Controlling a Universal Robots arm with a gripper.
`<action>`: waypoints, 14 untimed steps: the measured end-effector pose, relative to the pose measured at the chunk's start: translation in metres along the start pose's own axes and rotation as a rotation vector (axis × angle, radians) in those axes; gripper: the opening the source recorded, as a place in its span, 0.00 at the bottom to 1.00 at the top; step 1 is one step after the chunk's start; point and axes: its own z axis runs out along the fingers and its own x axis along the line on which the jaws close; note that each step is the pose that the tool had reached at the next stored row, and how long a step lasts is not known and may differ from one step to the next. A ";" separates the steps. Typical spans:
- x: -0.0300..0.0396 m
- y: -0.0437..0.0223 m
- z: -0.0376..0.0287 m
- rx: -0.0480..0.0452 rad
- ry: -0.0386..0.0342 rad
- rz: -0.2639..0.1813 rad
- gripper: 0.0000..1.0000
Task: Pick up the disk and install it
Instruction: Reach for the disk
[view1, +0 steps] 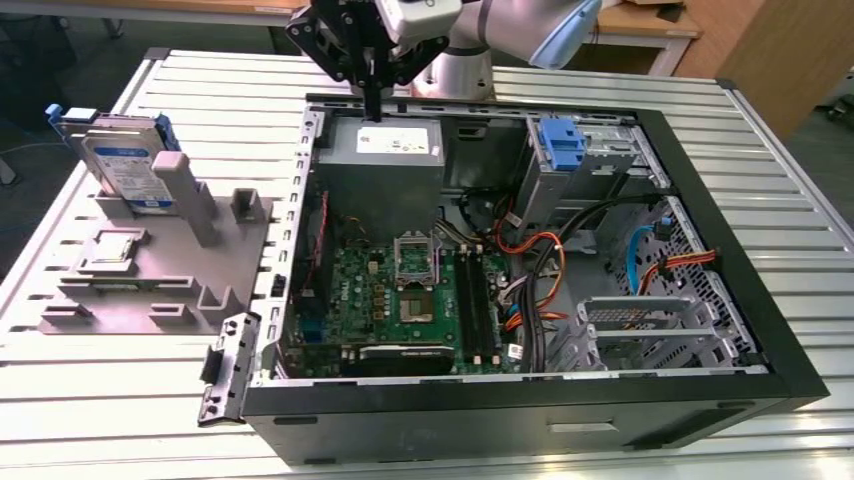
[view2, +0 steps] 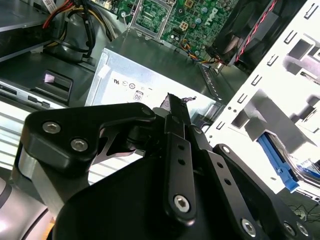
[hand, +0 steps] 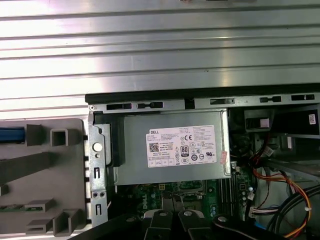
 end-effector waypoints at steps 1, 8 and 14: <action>0.0001 0.0000 0.0001 0.0000 0.0000 0.000 0.10; 0.0007 -0.0001 0.0004 0.0001 0.0004 0.000 0.10; 0.0088 -0.0007 0.0005 0.0000 0.0006 0.000 0.10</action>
